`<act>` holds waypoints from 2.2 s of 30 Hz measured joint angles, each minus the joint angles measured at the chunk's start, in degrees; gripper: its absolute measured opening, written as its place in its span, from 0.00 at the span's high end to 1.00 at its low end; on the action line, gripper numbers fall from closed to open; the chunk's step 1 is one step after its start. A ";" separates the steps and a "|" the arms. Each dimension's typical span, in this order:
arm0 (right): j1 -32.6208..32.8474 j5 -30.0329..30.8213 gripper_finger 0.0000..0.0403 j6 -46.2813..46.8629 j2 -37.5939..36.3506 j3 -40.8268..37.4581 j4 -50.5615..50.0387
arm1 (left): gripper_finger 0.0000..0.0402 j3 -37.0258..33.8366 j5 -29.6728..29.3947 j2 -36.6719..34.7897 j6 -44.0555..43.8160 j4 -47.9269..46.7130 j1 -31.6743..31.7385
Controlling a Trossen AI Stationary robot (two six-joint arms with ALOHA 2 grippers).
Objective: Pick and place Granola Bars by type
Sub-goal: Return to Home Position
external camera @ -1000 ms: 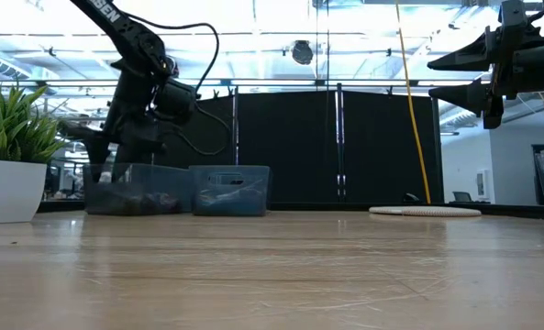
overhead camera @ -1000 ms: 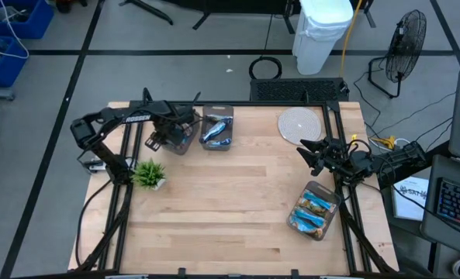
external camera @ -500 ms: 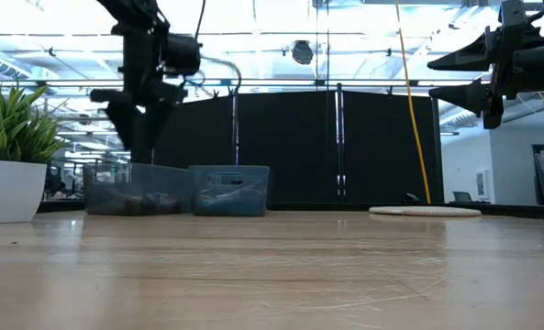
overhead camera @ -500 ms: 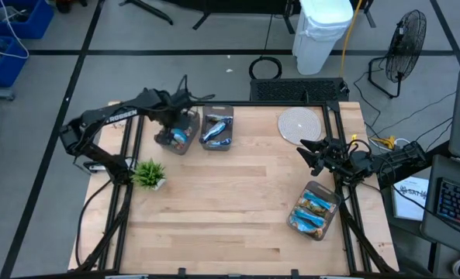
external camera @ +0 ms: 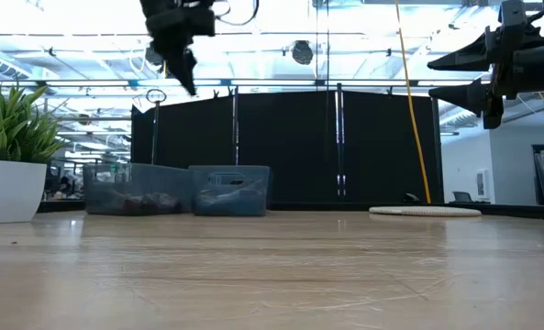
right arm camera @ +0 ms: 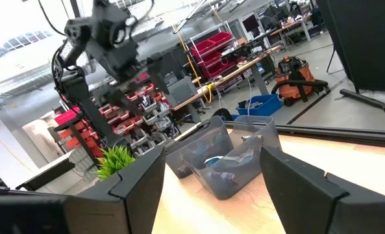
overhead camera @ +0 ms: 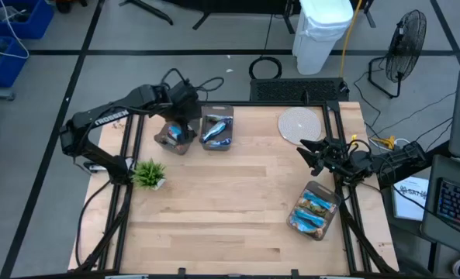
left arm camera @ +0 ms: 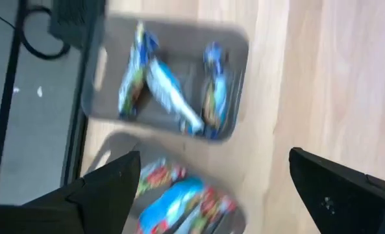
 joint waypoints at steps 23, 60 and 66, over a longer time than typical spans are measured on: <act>0.02 0.00 0.40 -0.01 -0.01 0.02 0.01 | 0.01 -5.84 -7.62 -5.56 -31.69 36.54 -19.71; 0.01 0.00 0.40 -0.01 0.33 0.02 0.01 | 0.01 -71.26 -21.84 -68.61 -29.29 60.82 -18.69; 0.02 0.00 0.40 0.01 0.33 0.00 0.01 | 0.01 -75.81 -14.09 -73.48 -25.68 62.04 -18.69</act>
